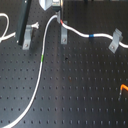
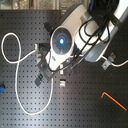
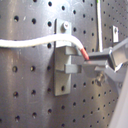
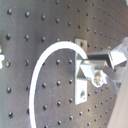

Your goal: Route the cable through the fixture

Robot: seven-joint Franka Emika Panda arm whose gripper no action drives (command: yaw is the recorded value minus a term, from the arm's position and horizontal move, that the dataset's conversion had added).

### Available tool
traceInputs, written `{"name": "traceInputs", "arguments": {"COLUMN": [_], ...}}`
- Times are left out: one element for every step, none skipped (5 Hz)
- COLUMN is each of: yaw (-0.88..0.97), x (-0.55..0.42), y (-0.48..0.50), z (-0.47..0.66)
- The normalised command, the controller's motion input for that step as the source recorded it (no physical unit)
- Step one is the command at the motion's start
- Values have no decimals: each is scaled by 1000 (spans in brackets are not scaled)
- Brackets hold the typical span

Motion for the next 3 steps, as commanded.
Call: {"name": "traceInputs", "arguments": {"yaw": [-111, -266, -420], "x": [-2, -44, -73], "y": [-1, -40, -83], "z": [-144, -516, -248]}}
